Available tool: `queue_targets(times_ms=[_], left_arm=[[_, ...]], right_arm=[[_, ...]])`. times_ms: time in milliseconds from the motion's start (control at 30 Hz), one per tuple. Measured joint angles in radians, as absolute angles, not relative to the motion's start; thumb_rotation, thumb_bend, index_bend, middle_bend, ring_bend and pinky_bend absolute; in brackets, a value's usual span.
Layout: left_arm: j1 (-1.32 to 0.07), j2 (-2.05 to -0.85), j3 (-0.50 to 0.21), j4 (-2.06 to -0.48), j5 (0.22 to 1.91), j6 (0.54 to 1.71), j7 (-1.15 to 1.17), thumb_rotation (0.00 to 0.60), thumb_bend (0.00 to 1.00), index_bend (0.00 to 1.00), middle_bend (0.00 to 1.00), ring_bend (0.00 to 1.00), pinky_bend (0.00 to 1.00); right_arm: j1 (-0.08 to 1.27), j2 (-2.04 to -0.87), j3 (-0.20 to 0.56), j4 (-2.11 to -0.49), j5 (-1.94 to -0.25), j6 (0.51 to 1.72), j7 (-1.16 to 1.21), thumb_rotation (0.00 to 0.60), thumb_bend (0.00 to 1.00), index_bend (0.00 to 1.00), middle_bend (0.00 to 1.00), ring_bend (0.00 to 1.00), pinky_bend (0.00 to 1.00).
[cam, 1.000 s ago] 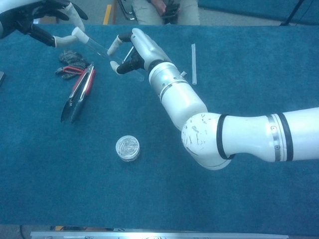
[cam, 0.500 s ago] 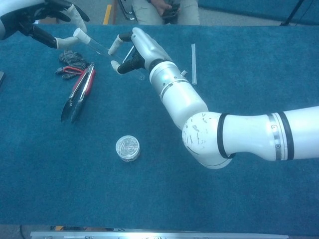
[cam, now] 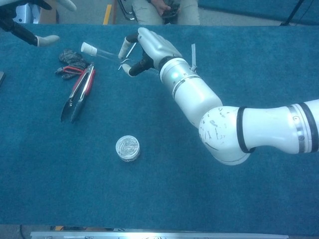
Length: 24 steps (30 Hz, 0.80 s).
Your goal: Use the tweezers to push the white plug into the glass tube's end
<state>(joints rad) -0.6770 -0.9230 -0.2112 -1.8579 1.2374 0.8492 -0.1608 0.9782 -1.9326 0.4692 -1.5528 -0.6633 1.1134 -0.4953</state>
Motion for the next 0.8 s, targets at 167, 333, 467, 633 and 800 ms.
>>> queue_targets(times_ms=[167, 333, 467, 633, 800], left_arm=[[-0.653, -0.925, -0.186, -1.819, 1.319, 0.916, -0.097, 0.6, 0.36, 0.19, 0.13, 0.0, 0.08], [-0.619, -0.929, -0.167, -1.782, 1.384, 0.995, -0.076, 0.6, 0.36, 0.19, 0.13, 0.0, 0.08], [-0.593, -0.93, -0.162, -1.743, 1.42, 1.061, -0.071, 0.6, 0.36, 0.19, 0.13, 0.0, 0.08], [-0.561, -0.935, -0.158, -1.697, 1.451, 1.131, -0.068, 0.6, 0.36, 0.19, 0.13, 0.0, 0.08], [-0.532, -0.935, -0.143, -1.676, 1.479, 1.169, -0.071, 0.6, 0.36, 0.19, 0.13, 0.0, 0.08]], right_arm=[[0.973, -1.87, 0.423, -1.595, -0.617, 1.111, -0.573, 0.6, 0.44, 0.63, 0.25, 0.08, 0.26], [0.968, -1.827, 0.375, -1.613, -0.583, 1.113, -0.632, 0.6, 0.44, 0.63, 0.25, 0.08, 0.26], [0.967, -1.826, 0.333, -1.605, -0.568, 1.112, -0.658, 0.6, 0.44, 0.63, 0.25, 0.08, 0.26], [0.97, -1.863, 0.296, -1.559, -0.567, 1.112, -0.674, 0.6, 0.44, 0.63, 0.25, 0.08, 0.26], [0.978, -1.916, 0.273, -1.496, -0.574, 1.107, -0.686, 0.6, 0.43, 0.63, 0.25, 0.08, 0.26]])
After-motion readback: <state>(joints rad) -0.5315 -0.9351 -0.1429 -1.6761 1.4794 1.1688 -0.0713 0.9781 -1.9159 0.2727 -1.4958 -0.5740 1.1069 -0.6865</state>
